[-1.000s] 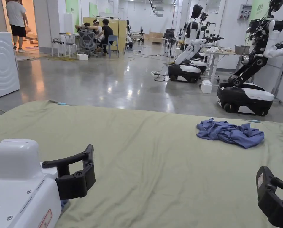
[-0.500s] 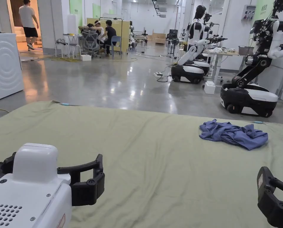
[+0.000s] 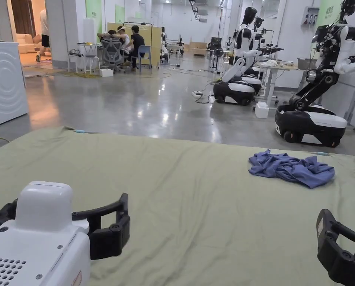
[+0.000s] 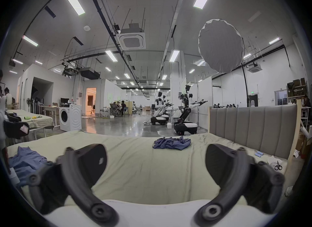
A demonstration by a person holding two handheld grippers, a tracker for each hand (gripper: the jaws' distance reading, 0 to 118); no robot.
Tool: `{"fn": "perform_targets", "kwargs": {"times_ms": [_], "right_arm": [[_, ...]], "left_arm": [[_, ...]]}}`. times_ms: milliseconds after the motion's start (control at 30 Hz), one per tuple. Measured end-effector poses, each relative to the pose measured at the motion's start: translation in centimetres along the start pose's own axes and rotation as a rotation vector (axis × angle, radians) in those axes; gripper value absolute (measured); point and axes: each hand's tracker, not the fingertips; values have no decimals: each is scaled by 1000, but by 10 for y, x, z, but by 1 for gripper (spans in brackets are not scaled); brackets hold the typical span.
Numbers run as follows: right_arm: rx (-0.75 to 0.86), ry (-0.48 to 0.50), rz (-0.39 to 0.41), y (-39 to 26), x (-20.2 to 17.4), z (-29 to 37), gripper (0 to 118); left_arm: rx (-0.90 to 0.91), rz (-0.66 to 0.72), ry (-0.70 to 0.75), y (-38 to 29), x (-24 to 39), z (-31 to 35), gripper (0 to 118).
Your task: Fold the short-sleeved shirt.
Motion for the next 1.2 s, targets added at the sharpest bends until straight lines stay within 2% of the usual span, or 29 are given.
{"fn": "perform_targets", "kwargs": {"times_ms": [33, 67, 133, 167, 200, 300, 400, 500, 600, 767, 900, 967, 1100, 1200], "right_arm": [[9, 5, 0, 0, 0, 3, 58], [54, 3, 7, -1, -2, 5, 2], [86, -152, 67, -1, -7, 7, 2], [52, -66, 52, 0, -6, 5, 2], [44, -42, 37, 2, -5, 5, 2], [55, -39, 27, 2, -6, 4, 2], [45, -24, 17, 4, -11, 1, 2], [42, 68, -31, 3, -24, -5, 2], [39, 178, -61, 3, -56, -16, 2], [32, 451, -108, 1, -141, -34, 2], [-14, 690, -145, -6, -217, -40, 2], [-46, 778, -155, -8, -245, -39, 2], [-83, 838, -142, -15, -278, -38, 2], [-107, 850, -130, -23, -286, -42, 2]], "left_arm": [[3, 11, -3, 1, 0, 1, 0], [-2, 16, 5, 3, 0, -1, 0], [2, -10, 82, 2, 3, -3, 0], [-18, -47, 58, 4, 4, -1, 0], [-22, -70, 72, 5, 8, 2, 0], [-10, -31, 0, 6, 11, 1, 0], [-15, 34, -9, 9, 4, 1, 0], [-32, 58, 42, 9, -16, 12, 0], [-44, 42, 177, 10, -50, 36, 0], [-84, -52, 513, 9, -109, 86, 0], [-119, -21, 656, 5, -147, 124, 0], [-137, 16, 698, 1, -162, 136, 0], [-192, 45, 702, -10, -184, 132, 0], [-260, 69, 626, -22, -196, 112, 0]]}}
